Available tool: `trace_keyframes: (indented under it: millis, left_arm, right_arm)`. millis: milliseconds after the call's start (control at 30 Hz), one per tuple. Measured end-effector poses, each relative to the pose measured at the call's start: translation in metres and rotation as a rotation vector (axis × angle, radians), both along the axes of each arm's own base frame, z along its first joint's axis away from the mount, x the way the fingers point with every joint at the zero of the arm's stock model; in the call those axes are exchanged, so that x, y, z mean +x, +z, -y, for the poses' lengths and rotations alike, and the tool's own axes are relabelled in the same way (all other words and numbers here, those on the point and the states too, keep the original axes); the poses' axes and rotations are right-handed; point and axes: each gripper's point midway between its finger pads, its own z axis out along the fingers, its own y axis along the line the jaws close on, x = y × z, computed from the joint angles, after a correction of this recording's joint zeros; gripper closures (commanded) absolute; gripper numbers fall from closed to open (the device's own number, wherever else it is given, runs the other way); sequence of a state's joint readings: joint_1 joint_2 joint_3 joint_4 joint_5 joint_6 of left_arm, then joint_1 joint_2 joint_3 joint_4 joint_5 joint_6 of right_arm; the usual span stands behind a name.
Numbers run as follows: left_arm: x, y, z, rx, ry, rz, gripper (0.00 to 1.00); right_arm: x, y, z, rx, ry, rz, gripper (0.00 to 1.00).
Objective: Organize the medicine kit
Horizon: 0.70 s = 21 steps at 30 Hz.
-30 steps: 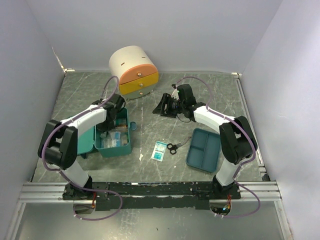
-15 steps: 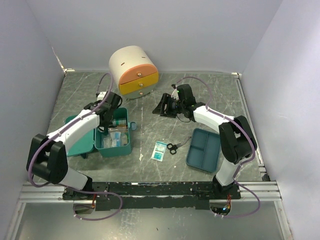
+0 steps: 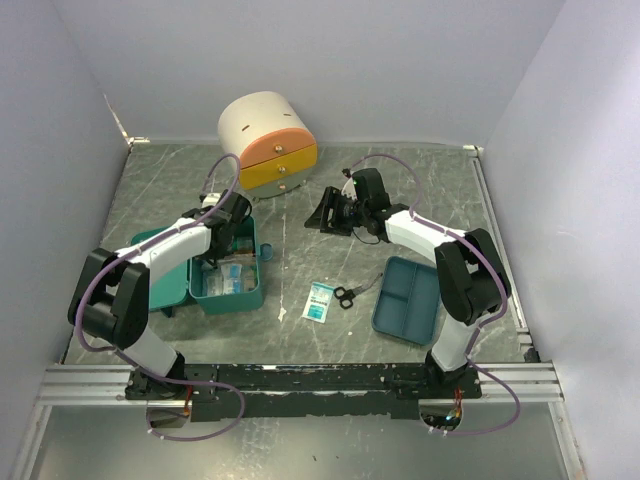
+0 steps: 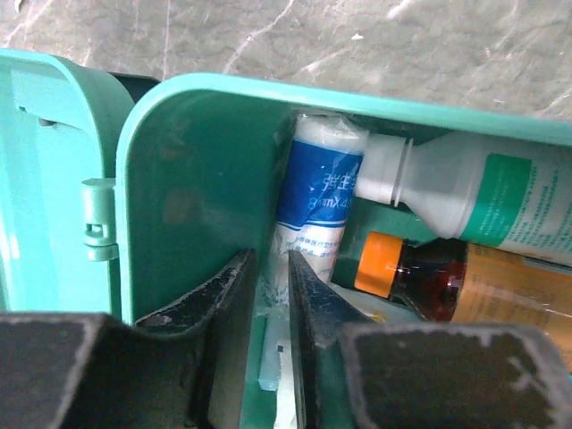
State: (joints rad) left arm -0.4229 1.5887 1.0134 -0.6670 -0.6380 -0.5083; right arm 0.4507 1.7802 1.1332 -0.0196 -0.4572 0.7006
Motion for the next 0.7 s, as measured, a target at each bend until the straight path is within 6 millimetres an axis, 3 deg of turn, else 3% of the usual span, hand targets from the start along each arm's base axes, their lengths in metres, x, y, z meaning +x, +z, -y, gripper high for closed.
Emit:
trace_keyframes:
  millis: [67, 200, 367, 700]
  left_arm:
    - [0.000, 0.002, 0.001, -0.006, 0.000, 0.003, 0.65]
    - [0.003, 0.015, 0.003, -0.027, 0.001, 0.032, 0.80]
    - [0.006, 0.026, 0.005, -0.047, 0.002, 0.068, 0.86]
    - [0.006, -0.014, 0.012, -0.050, -0.011, -0.032, 0.86]
  right_arm:
    - [0.000, 0.000, 0.000, 0.000, 0.001, 0.000, 0.42]
    - [0.000, 0.000, 0.000, 0.002, 0.001, -0.001, 0.42]
    - [0.000, 0.001, 0.000, 0.006, 0.002, 0.002, 0.42]
    - [0.001, 0.002, 0.000, 0.007, 0.001, 0.004, 0.42]
